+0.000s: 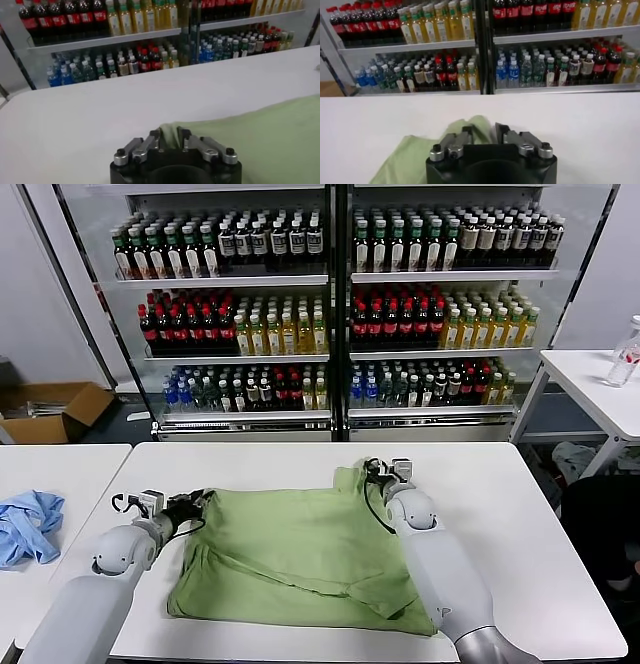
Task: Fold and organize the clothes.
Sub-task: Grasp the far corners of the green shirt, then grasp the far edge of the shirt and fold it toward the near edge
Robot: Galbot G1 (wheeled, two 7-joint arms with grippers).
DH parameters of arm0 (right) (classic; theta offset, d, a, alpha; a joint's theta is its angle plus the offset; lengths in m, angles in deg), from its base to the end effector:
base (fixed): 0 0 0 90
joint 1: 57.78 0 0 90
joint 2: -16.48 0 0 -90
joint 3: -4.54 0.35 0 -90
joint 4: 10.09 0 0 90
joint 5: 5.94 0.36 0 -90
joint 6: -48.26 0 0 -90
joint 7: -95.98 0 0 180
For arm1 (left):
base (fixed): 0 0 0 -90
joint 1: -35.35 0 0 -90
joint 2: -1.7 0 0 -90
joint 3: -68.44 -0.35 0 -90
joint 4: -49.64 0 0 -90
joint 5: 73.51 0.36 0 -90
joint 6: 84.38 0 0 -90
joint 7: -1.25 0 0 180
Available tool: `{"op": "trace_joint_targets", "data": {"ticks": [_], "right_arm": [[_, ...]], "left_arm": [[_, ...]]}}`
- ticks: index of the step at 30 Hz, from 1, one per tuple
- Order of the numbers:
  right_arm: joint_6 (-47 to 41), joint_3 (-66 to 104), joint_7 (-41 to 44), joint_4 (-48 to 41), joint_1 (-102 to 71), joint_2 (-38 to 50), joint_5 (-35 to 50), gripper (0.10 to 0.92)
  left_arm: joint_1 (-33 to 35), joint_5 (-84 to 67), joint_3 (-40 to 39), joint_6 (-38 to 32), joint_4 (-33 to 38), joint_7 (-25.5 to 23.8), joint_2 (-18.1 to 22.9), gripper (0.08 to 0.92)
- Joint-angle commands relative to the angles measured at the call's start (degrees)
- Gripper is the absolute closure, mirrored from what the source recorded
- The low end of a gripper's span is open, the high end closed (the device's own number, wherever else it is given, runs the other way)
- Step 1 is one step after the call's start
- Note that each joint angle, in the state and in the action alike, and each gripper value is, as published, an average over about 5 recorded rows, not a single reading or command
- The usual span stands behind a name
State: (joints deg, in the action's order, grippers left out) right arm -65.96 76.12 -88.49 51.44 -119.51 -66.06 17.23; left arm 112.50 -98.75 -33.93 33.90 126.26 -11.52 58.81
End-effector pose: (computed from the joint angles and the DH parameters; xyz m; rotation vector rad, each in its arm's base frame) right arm 0.5155 0.0314 -0.3247 0.2177 -2.6404 -0.0958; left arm 0.4235 0.1723 -0.3184 -0.3025 -2.5271 -0.1449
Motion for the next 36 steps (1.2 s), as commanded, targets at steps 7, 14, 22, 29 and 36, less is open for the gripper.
{"op": "trace_joint_targets", "data": {"ticks": [7,14,22,29,36], "right_arm": [[-3.7,0.6,-4.1,33.3,-12.7,8.8,11.2,0.92],[-5.5,3.4,-5.4,50.1,-28.7,13.0,11.2,0.92],[-5.9,9.1,-5.4,61.1,-40.7,15.7,8.4,0.92],[-6.6,14.4,-4.6,66.1,-49.5,15.2,6.7,0.92],[-6.1,15.9,-4.5,72.9,-61.5,13.2,3.4,0.92]], "left_arm": [[4.9,-9.3,2.7,-4.1,9.5,2.1,-2.0,0.914],[17.6,-14.2,7.7,-4.2,22.1,5.8,-6.2,0.916],[27.0,-14.8,14.3,-3.9,28.2,5.6,-8.6,0.916],[32.0,-14.4,17.4,-3.4,31.0,1.6,-9.3,0.916],[34.5,-13.0,18.9,-2.3,31.3,-3.1,-9.4,0.916]]}}
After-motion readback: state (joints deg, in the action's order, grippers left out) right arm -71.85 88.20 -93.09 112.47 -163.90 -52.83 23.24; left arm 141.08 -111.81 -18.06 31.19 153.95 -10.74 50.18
